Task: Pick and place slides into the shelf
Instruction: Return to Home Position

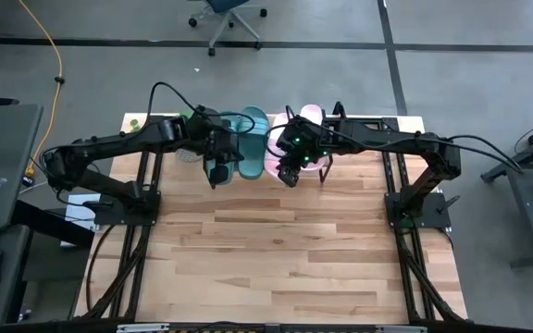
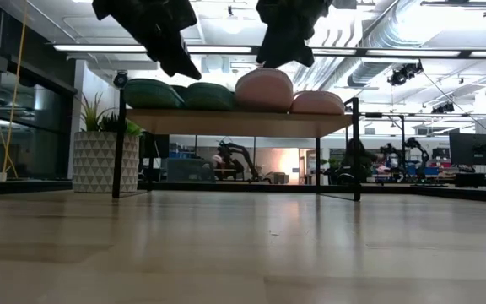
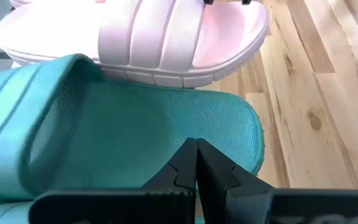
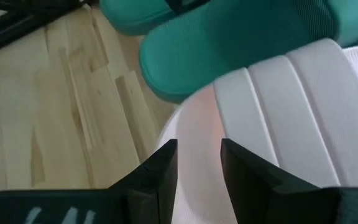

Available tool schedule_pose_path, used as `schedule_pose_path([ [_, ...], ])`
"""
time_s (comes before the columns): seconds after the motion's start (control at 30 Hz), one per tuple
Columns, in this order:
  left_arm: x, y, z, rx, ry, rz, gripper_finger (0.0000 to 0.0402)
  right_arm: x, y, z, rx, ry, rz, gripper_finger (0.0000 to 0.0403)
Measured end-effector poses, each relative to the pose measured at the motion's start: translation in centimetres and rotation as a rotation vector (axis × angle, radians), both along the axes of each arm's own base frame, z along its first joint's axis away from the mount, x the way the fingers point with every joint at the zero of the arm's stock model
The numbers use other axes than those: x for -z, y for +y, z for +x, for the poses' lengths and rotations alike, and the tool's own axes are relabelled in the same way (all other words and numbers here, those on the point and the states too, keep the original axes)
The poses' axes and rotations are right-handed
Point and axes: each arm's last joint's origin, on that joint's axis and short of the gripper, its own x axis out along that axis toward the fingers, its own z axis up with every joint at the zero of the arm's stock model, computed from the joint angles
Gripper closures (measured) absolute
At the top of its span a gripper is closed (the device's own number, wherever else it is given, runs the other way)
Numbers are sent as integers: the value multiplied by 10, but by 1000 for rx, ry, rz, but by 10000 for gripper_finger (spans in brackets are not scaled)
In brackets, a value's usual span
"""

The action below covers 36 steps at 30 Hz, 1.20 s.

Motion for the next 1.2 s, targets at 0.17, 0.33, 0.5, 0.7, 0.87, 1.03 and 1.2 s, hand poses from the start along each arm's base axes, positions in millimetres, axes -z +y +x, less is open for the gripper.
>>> schedule_pose_path([
  [0.17, 5, 1, 2, 3, 28, -12, 402, 12, -2, 0, 5, 81, 21, 289],
  [0.33, 10, 2, 2, -9, 71, -21, 402, 19, -3, 1, 4, 133, 31, 289],
  [0.5, 16, 3, 2, -14, 112, -35, 401, 20, -3, 1, 17, 142, 14, 289],
  [0.7, 18, 3, 3, -11, 119, -41, 402, 24, -3, -2, 35, 204, 5, 289],
  [0.87, 18, 3, 3, -8, 123, -41, 401, 28, -4, -1, 39, 220, 3, 289],
  [1.03, 17, 3, 4, -8, 113, -42, 401, 31, -4, 2, 42, 215, 5, 289],
  [1.2, 17, 3, 4, -8, 111, -43, 402, 29, -3, 5, 32, 180, -8, 289],
])
